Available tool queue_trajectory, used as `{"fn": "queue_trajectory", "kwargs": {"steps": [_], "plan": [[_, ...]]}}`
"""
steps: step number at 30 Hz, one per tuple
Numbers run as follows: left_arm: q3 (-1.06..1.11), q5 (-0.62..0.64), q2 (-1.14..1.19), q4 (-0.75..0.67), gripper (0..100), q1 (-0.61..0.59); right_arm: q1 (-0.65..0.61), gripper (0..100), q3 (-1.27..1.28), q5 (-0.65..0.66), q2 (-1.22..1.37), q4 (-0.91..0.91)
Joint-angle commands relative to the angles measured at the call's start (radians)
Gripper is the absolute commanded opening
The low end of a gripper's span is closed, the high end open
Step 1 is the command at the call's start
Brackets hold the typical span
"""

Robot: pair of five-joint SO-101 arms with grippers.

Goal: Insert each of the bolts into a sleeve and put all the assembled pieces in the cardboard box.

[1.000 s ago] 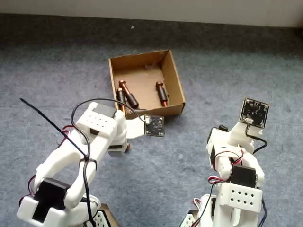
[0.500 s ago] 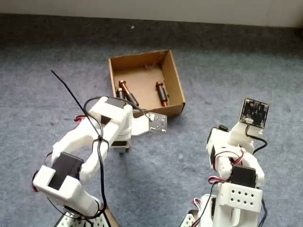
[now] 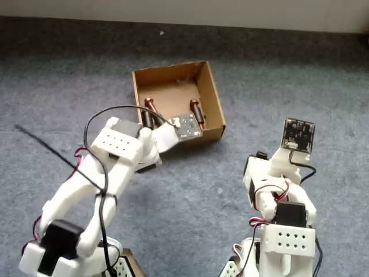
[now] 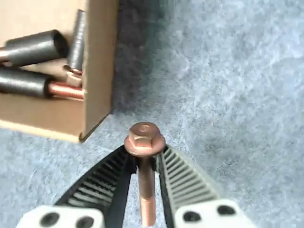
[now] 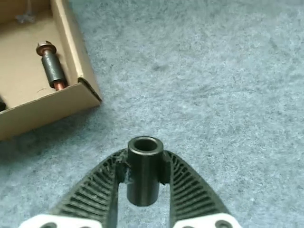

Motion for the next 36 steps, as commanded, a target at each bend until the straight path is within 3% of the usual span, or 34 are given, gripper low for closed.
{"fn": "queue_trajectory", "kwargs": {"steps": [1,7,11,18,21,28,36], "plan": [[0.022,0.178,-0.269,0.009,0,-0.001,-0.076,0.6,-0.019,0.003,0.002,-0.018],[0.024,0.422,-0.484,0.006,0,-0.001,-0.254,0.5,-0.021,0.003,0.001,-0.018],[0.045,0.546,-0.602,-0.072,0,-0.001,-0.340,0.5,-0.021,0.003,-0.012,-0.024],[0.131,0.752,-0.789,-0.233,0,-0.001,-0.430,0.5,0.077,-0.109,-0.306,-0.211],[0.151,0.816,-0.852,-0.298,0,-0.001,-0.506,0.5,0.219,-0.127,-0.452,-0.358],[0.151,0.956,-0.957,-0.388,1,0.010,-0.682,0.5,0.498,0.017,-0.618,-0.568],[0.162,0.990,-1.013,-0.384,1,0.166,-0.763,0.5,0.530,0.023,-0.605,-0.696]]}}
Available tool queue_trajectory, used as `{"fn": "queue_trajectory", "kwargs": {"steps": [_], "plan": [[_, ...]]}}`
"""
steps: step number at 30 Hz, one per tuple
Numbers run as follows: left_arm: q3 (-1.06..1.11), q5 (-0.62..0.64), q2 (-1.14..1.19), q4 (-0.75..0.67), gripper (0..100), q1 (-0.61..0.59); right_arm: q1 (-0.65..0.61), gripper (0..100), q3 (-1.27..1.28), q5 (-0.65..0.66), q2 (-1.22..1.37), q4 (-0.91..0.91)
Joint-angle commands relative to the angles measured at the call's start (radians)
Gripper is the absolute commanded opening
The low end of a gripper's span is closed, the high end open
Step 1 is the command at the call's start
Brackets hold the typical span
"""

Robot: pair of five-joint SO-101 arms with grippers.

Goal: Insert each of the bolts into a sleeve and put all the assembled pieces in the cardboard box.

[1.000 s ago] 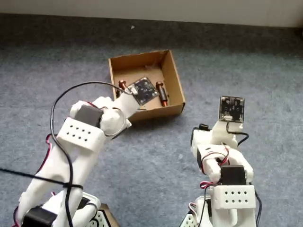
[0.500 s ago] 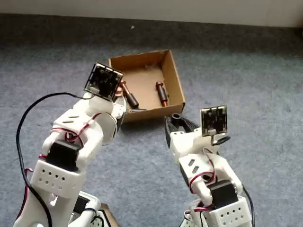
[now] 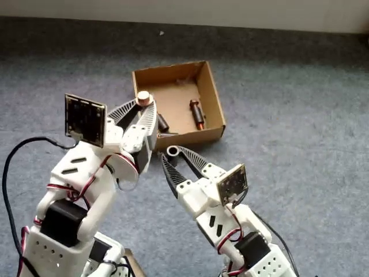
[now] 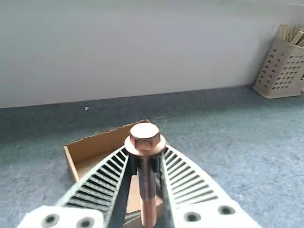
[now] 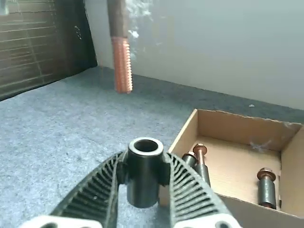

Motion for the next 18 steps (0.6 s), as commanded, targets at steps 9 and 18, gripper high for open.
{"fn": "queue_trajectory", "kwargs": {"steps": [9,18], "plan": [[0.070,0.011,-0.028,-0.026,1,0.122,-0.036,0.5,0.027,0.014,-0.018,-0.047],[0.062,0.011,-0.030,-0.025,1,0.147,-0.036,0.5,0.028,0.014,-0.018,-0.042]]}}
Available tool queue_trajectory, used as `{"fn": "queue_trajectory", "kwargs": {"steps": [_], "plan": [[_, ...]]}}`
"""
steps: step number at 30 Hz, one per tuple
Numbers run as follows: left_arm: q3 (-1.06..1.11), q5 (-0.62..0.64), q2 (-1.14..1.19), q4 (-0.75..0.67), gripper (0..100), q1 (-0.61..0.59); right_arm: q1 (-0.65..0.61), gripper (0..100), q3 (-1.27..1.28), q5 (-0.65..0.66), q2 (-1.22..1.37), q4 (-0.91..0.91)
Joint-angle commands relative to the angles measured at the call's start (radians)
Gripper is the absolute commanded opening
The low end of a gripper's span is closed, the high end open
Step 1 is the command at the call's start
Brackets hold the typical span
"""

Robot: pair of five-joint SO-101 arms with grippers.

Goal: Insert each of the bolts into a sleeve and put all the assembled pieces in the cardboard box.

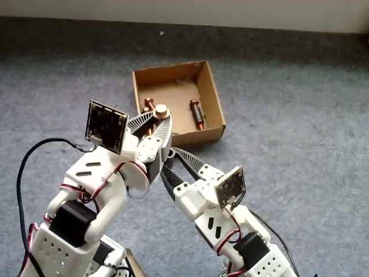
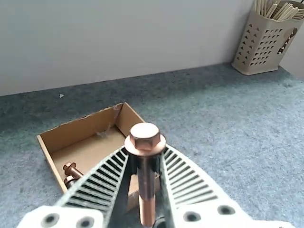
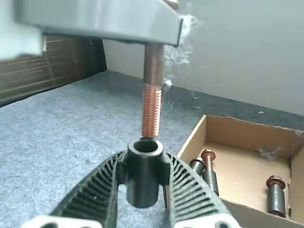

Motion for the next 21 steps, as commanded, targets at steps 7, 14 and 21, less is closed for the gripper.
{"fn": "queue_trajectory", "kwargs": {"steps": [7,14,21], "plan": [[-0.013,0.009,-0.016,-0.021,1,0.096,-0.012,0.5,0.079,0.011,-0.018,-0.024],[-0.008,-0.015,-0.117,0.015,1,0.101,-0.012,0.5,0.076,0.011,-0.019,-0.025],[0.002,-0.034,-0.234,0.091,1,0.099,-0.010,0.5,0.073,0.011,-0.019,-0.027]]}}
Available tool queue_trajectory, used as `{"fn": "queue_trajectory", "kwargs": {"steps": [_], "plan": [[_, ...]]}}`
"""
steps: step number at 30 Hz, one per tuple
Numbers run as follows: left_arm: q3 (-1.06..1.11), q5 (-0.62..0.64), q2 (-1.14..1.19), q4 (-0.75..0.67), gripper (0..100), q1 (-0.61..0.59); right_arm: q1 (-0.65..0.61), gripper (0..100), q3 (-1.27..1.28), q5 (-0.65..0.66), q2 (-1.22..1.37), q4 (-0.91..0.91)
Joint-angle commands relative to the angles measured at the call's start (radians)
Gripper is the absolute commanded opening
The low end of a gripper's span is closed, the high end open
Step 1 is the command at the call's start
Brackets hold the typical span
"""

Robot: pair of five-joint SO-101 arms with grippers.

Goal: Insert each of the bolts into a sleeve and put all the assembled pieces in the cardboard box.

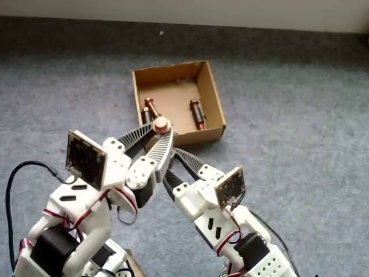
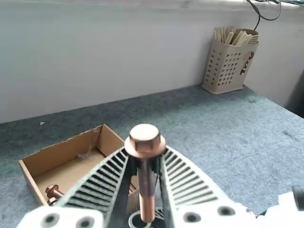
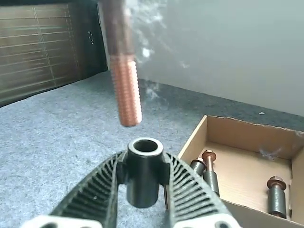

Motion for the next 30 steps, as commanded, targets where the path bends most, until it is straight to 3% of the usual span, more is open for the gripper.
{"fn": "queue_trajectory", "kwargs": {"steps": [1,10,15,30], "plan": [[0.015,-0.015,-0.033,0.015,1,0.004,-0.008,0.5,0.071,0.008,-0.019,-0.027],[0.071,-0.017,-0.025,-0.006,1,0.001,-0.010,0.5,0.070,0.011,-0.019,-0.025],[0.074,-0.017,-0.031,-0.002,1,-0.015,-0.025,0.5,0.070,0.101,-0.019,-0.025],[0.076,-0.017,-0.033,0.061,1,-0.048,-0.051,0.5,0.070,0.106,-0.019,-0.027]]}}
